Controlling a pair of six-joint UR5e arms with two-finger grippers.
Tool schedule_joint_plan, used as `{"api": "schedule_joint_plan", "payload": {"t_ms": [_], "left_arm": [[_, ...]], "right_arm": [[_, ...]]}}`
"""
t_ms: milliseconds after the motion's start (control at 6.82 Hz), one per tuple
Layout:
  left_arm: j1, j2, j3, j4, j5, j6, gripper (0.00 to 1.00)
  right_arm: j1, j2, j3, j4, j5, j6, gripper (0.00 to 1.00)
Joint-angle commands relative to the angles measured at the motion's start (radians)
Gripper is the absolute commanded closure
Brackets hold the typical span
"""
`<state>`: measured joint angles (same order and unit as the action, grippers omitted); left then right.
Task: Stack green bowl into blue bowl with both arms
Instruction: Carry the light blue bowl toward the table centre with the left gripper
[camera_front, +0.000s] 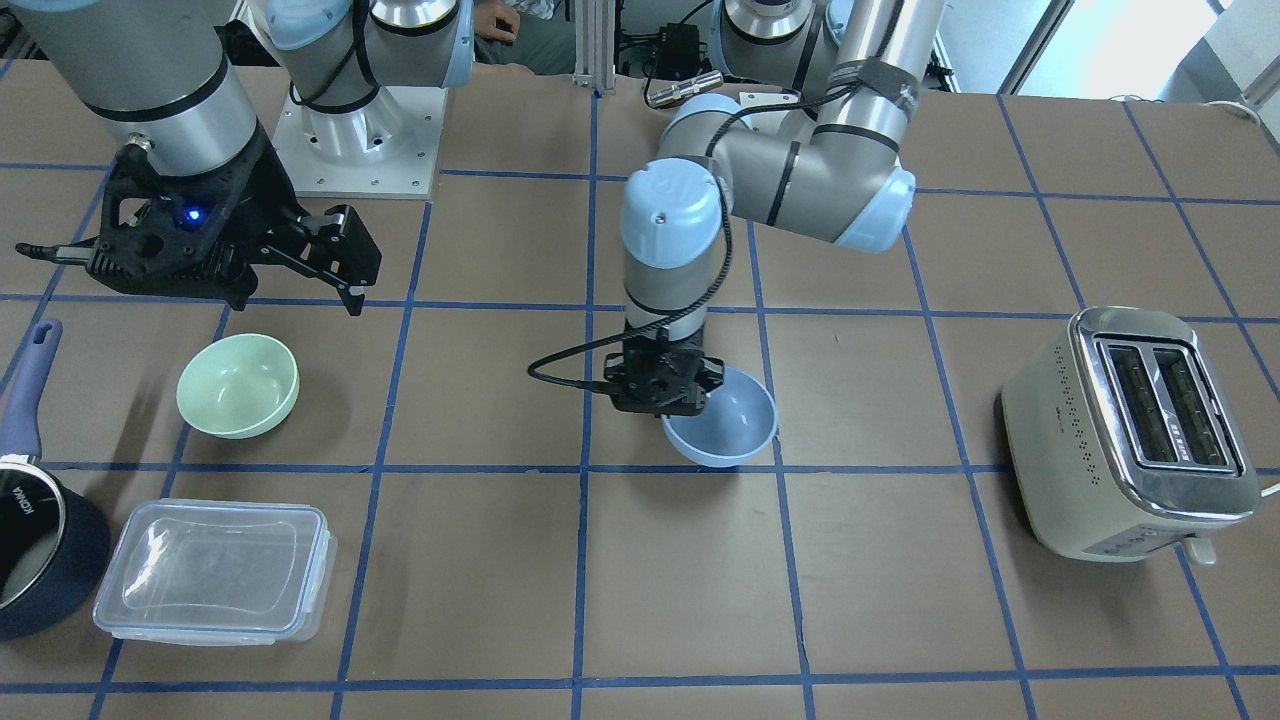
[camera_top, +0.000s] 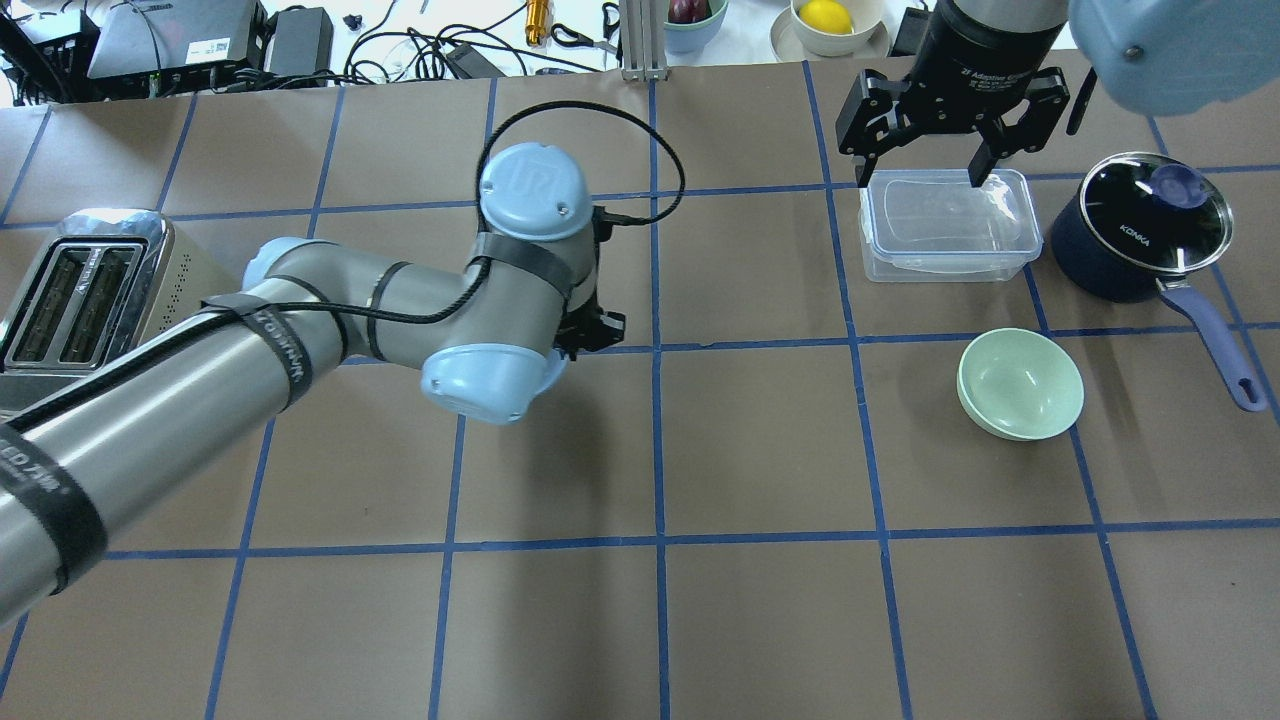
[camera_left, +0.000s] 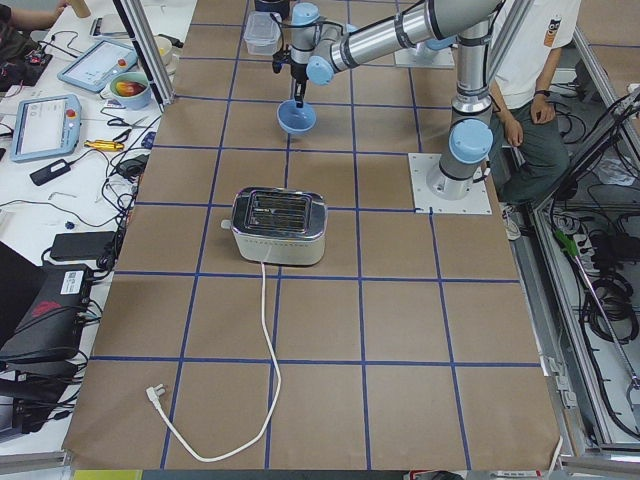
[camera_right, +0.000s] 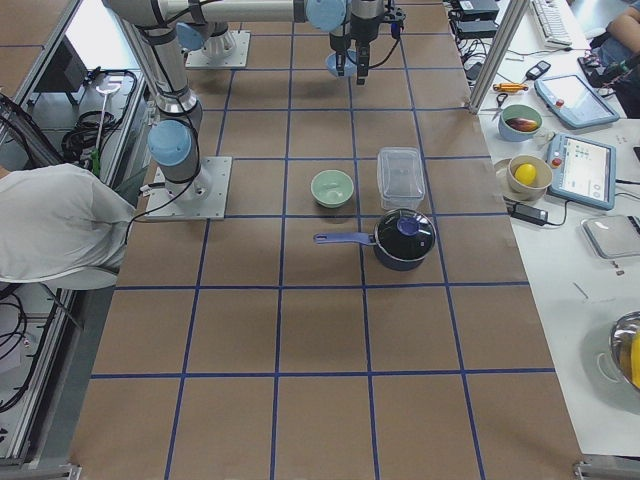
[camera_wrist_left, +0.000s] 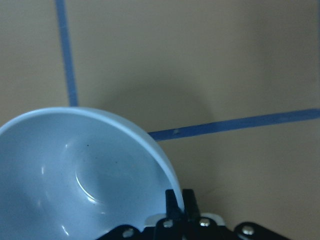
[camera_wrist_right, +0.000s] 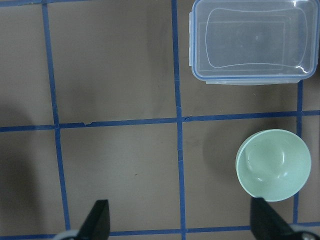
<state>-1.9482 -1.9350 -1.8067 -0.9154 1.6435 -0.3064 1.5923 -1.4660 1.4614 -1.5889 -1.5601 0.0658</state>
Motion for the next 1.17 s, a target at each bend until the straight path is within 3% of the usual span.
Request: {"api": "schedule_joint_plan", "payload": {"t_ms": [0, 293, 440, 587, 733, 1027], "left_arm": [[-0.096, -0.099, 0.087, 0.042, -0.06, -0.204, 1.0], [-0.138, -0.134, 0.137, 0.043, -0.059, -0.21, 1.0], [-0.141, -0.137, 0.142, 0.043, -0.057, -0.191, 0.27], [-0.138, -0.133, 0.154, 0.044, -0.063, -0.189, 0.0], [-0.105, -0.084, 0.161, 0.018, -0.068, -0.119, 0.0], [0.122, 0.038, 0.171, -0.209, -0.071, 0.089, 0.0]], "right_arm": [[-0.002, 0.001, 0.0, 0.006, 0.0, -0.001, 0.0], [-0.006, 0.001, 0.0, 0.018, -0.002, -0.007, 0.0], [-0.011, 0.003, 0.0, 0.02, -0.003, -0.009, 0.0], [-0.03, 0.007, 0.0, 0.018, 0.002, -0.021, 0.0], [-0.06, 0.009, 0.0, 0.018, 0.006, -0.053, 0.0], [-0.154, 0.044, 0.026, 0.02, 0.005, -0.218, 0.0]]}}
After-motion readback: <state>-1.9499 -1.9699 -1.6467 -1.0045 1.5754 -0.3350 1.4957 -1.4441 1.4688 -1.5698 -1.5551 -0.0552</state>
